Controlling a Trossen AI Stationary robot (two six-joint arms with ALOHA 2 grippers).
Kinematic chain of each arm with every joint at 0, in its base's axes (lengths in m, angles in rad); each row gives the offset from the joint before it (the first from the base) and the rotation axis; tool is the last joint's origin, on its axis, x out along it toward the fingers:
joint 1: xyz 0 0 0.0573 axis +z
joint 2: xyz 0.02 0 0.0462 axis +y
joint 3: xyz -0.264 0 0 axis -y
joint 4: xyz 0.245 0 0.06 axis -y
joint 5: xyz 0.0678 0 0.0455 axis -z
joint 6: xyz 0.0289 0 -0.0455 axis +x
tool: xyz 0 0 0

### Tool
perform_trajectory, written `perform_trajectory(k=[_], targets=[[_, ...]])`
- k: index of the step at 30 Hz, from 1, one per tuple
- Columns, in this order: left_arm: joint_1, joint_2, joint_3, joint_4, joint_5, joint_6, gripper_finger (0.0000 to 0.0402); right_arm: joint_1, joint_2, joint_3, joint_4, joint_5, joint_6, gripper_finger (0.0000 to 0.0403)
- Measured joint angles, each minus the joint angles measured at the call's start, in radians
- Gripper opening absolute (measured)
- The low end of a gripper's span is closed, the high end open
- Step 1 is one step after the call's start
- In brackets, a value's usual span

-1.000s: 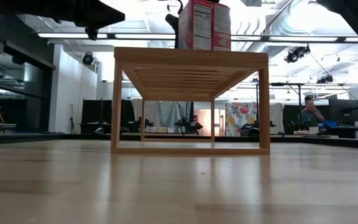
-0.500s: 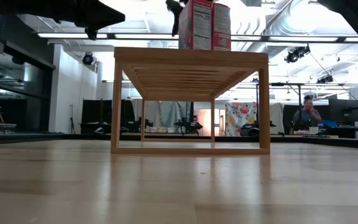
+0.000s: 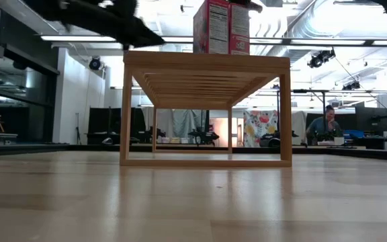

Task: Stack cereal on shelf
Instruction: Put the blue cereal box on the shelf aligned with the other blue cereal box

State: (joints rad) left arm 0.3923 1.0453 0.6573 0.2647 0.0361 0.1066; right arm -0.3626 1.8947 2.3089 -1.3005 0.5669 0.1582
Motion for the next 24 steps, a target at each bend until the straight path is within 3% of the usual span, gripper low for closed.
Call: perform_trajectory(k=[7,13,20,22,24], targets=[[0.111,0.274,0.238,-0.01,0.058,0.027,0.0001,-0.025,-0.002,-0.001,-0.196,0.097,0.039,0.0013],[0.172,0.383,0.282,0.022,0.106,0.026,0.0,-0.051,-0.006,-0.001,-0.251,0.103,0.045,0.0011],[0.224,0.405,0.282,0.036,0.159,-0.016,0.0,-0.065,-0.011,-0.009,-0.268,0.089,0.028,0.0001],[0.231,0.405,0.282,0.041,0.198,-0.019,0.0,-0.066,-0.053,-0.088,-0.231,0.087,0.022,0.0001],[0.238,0.405,0.282,0.045,0.222,-0.024,0.0,-0.065,-0.141,-0.262,-0.128,0.076,0.01,0.0001]])
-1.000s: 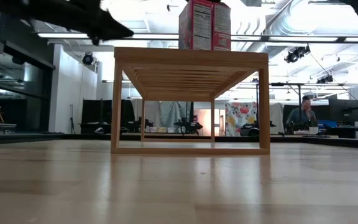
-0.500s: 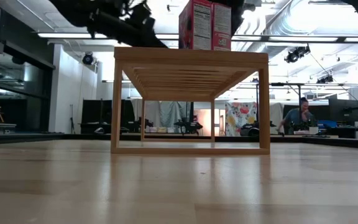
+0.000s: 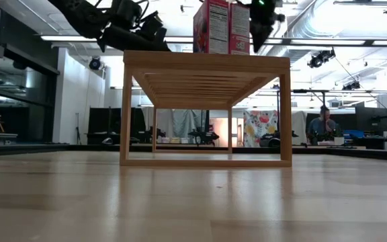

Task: Stack cereal on shelf
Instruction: Put the blue cereal box on the shelf aligned with the other blue cereal box

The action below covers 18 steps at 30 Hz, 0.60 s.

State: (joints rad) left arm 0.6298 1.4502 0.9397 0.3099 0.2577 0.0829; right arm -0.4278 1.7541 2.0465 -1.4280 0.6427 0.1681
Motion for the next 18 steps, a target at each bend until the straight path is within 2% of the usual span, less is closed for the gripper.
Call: perform_trajectory(k=[2,4,7,9,11,13,18], targets=[[0.006,0.0,0.0,-0.004,0.002,-0.001,0.0,-0.006,-0.131,-0.248,0.16,-0.015,-0.032,0.0001],[0.006,0.0,0.0,-0.006,0.002,-0.001,0.0,-0.026,-0.286,-0.497,0.392,-0.072,-0.065,0.0],[0.009,-0.005,-0.009,0.0,0.037,0.01,0.0,-0.081,-0.503,-0.823,0.823,-0.258,-0.122,0.0],[0.011,-0.005,-0.009,0.002,0.067,0.016,0.0,-0.116,-0.594,-0.993,1.093,-0.394,-0.131,0.0],[0.012,-0.005,-0.009,0.013,0.072,0.021,0.0,-0.146,-0.641,-1.111,1.288,-0.504,-0.136,0.0],[0.012,-0.005,-0.009,0.029,0.072,0.031,0.0,-0.171,-0.653,-1.181,1.409,-0.561,-0.161,0.0],[0.012,-0.005,-0.009,0.038,0.073,0.026,0.0,-0.224,-0.607,-1.233,1.48,-0.644,-0.177,0.0]])
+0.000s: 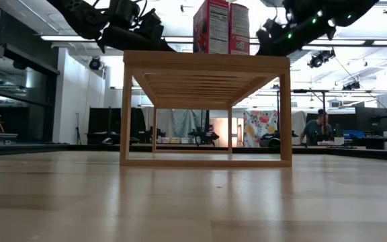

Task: Stack cereal on shelf
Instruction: Put the blue cereal box on the shelf aligned with the other blue cereal box

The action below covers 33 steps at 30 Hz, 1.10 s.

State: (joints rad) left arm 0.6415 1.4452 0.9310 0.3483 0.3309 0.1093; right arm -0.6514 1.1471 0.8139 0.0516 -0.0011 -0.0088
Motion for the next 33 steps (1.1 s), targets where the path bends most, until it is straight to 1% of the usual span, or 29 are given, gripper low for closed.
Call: perform_trajectory(k=[2,6,9,15,19,21,24,28,33], targets=[[-0.001,0.007,0.0,0.014,0.0,0.0,0.0,-0.015,0.037,0.0,0.008,-0.031,-0.02,0.0],[-0.004,0.053,0.0,0.049,0.001,-0.02,0.0,-0.05,0.112,0.0,0.056,-0.046,-0.052,0.0],[-0.003,0.093,0.0,0.099,0.001,-0.028,0.0,-0.076,0.138,0.0,0.087,-0.095,-0.069,0.0],[0.0,0.128,0.0,0.139,0.004,-0.048,0.0,-0.096,0.142,0.0,0.091,-0.153,-0.099,0.0],[0.0,0.13,0.0,0.154,0.003,-0.071,0.0,-0.094,0.142,0.0,0.09,-0.214,-0.133,0.0],[0.0,0.13,0.0,0.145,0.021,-0.074,0.0,-0.094,0.142,0.0,0.09,-0.246,-0.142,0.0],[0.0,0.13,0.0,0.132,0.05,-0.082,0.0,-0.095,0.142,0.0,0.09,-0.262,-0.154,0.0],[0.005,0.13,0.0,0.154,0.034,-0.079,0.0,-0.094,0.142,0.0,0.09,-0.269,-0.155,0.0],[0.019,0.13,0.0,0.163,0.026,-0.058,0.0,-0.094,0.142,0.0,0.129,-0.327,-0.175,0.0]])
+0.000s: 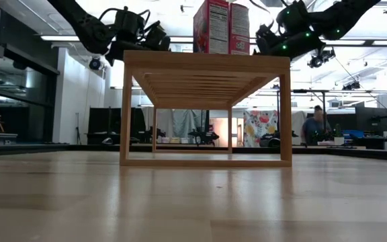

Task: Stack cereal on shelf
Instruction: Put the blue cereal box on the shelf aligned with the other blue cereal box

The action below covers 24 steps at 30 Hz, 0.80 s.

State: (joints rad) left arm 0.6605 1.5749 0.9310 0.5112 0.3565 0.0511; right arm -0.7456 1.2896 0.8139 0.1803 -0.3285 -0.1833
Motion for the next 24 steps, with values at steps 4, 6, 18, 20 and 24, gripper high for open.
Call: perform_trajectory(k=[4,6,18,20,24], targets=[[0.011,0.026,0.001,0.036,0.008,-0.011,0.0,0.0,0.0,0.0,0.041,-0.016,0.002,0.0],[0.015,0.052,0.001,0.068,0.018,-0.021,0.0,0.0,0.0,0.0,0.052,-0.024,0.003,0.0],[0.015,0.135,0.086,0.07,0.023,-0.023,0.0,0.002,0.001,0.0,0.047,-0.039,0.025,0.0],[0.015,0.133,0.093,0.072,0.022,-0.022,0.0,0.003,0.001,0.0,0.046,-0.044,0.025,0.0],[0.023,0.092,0.093,-0.005,0.02,0.003,0.0,0.001,-0.012,0.0,0.033,-0.009,0.023,0.0]])
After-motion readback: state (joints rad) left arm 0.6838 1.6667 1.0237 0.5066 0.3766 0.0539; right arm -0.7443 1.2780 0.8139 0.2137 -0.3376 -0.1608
